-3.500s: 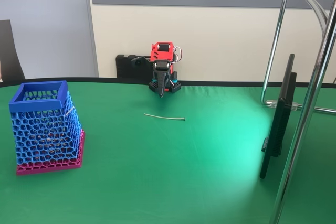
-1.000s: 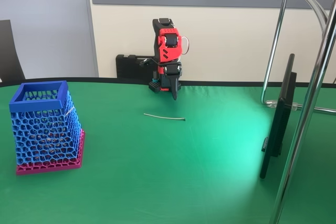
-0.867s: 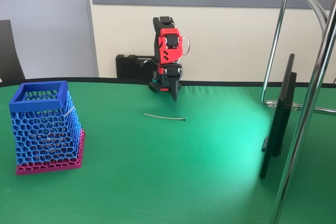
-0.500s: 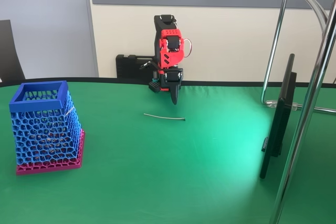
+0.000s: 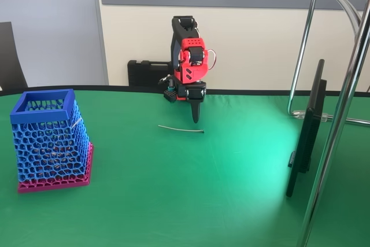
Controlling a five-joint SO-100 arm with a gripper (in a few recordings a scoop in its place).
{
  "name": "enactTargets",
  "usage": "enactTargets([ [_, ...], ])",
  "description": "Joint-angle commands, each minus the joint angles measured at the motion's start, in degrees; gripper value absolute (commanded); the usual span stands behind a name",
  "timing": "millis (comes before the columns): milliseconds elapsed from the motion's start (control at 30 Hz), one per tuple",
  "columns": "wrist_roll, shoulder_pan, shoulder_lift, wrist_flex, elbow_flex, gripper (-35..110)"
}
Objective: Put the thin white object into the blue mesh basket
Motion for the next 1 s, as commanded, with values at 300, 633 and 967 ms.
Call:
enactTargets([
  [300, -1.1, -0.8, -7.8, 0.1, -6.1, 12],
  [633, -2.0, -3.7, -12.7, 0.5, -9.2, 12],
  [967, -1.8, -5.0, -15.6, 1.2, -10.5, 11],
])
